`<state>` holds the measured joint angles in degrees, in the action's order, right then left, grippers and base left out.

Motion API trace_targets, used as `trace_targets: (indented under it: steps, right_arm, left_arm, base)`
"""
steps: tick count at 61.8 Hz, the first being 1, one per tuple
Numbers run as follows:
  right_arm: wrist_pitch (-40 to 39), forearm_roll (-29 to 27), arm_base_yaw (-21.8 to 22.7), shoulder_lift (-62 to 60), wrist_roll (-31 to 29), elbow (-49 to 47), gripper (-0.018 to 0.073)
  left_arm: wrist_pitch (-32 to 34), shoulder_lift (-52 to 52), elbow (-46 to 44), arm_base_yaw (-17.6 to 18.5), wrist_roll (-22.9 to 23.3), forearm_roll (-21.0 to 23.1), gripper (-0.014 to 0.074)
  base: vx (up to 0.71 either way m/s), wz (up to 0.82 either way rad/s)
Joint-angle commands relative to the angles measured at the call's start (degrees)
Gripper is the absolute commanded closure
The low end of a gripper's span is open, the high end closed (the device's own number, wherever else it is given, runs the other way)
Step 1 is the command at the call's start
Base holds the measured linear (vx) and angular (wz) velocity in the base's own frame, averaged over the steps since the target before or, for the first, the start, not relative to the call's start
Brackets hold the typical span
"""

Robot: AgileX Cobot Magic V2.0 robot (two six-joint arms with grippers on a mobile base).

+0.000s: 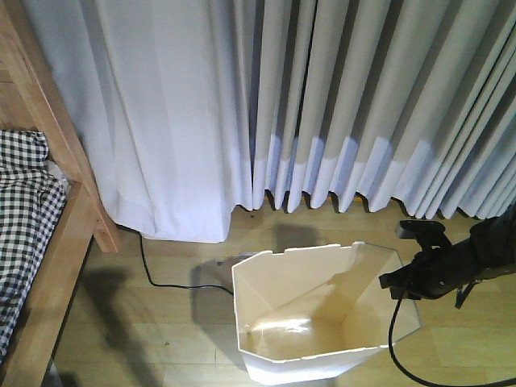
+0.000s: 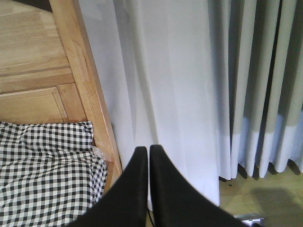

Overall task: Move trash bin to bedside with robot
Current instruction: 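Keep holding the bin with the right gripper while driving to the bedside, then lower the bin to the floor beside the bed with the right gripper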

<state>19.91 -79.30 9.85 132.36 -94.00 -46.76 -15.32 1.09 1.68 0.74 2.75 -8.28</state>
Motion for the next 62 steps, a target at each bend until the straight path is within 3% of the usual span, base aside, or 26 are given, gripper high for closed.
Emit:
trace_targets:
  steps: [1,29,40,62]
  right_arm:
    - [9.3,-1.5,0.3,-4.1,-0.2,-0.5,0.0566]
    - [9.4,-1.6,0.1,-4.1,-0.2,-0.5,0.0566]
    - [8.9,-4.1,0.1,-3.9,0.2,-0.7,0.0566]
    - [7.9,-6.0,0.2,6.0,1.4,-11.1,0.0566]
  left_arm:
    - [4.2,0.5,1.6,0.4,0.5,0.2,0.0602]
    - [4.2,0.5,1.6,0.4,0.5,0.2,0.0602]
    - [4.2,0.5,1.6,0.4,0.5,0.2,0.0602]
    - [4.2,0.5,1.6,0.4,0.5,0.2,0.0602]
  base:
    - [0.0,0.0]
    - [0.0,0.0]
    - [0.0,0.0]
    - [0.0,0.0]
